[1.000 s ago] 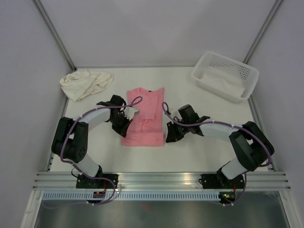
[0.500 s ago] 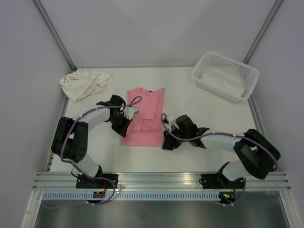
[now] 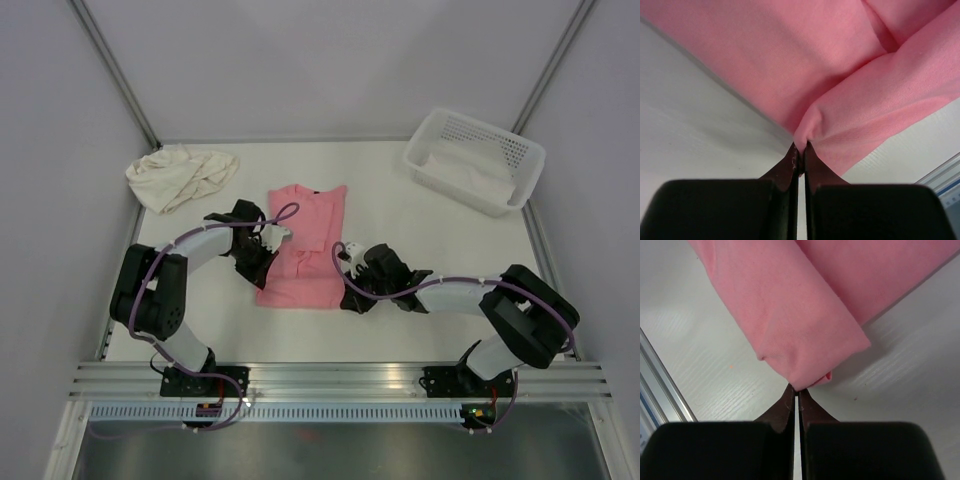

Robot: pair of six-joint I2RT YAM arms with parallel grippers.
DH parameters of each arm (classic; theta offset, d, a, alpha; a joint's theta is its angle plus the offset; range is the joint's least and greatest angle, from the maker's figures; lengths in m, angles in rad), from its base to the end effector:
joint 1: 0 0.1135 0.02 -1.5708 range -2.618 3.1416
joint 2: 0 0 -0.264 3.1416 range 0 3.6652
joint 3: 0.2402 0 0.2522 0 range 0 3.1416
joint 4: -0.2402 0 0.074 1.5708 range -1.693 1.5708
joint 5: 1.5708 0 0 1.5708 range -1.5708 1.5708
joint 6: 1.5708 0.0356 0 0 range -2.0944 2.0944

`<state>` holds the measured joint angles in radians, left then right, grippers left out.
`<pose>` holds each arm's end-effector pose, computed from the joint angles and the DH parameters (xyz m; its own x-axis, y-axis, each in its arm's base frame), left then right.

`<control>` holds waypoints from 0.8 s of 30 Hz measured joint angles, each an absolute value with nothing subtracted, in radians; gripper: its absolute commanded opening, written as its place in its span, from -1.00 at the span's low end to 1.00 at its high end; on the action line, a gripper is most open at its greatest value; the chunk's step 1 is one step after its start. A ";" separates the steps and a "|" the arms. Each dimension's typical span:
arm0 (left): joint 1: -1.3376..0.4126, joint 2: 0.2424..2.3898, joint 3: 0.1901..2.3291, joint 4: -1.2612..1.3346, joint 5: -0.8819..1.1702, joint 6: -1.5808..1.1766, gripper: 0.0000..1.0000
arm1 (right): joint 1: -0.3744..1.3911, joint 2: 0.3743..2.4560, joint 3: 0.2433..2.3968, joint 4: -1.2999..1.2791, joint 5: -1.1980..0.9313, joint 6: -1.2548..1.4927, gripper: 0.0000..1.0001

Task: Roll the t-shirts
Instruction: Roll the tshirt

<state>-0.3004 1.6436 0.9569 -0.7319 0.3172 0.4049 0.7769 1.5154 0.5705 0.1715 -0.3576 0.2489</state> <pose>0.2671 -0.0944 0.1613 -0.7393 0.6208 -0.2608 0.6719 0.7061 -0.2237 0.1869 0.2012 0.1387 -0.6886 -0.3534 -0.6333 -0.6869 0.5979 0.4132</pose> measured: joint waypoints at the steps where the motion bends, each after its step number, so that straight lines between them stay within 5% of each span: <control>1: -0.300 1.644 0.960 -0.732 0.314 0.405 -0.95 | 0.777 1.515 0.571 0.164 -0.357 0.234 -0.99; 24: -0.305 1.660 1.000 -0.729 0.237 0.436 -0.95 | 0.725 1.557 0.789 -0.225 -0.416 -0.011 -0.99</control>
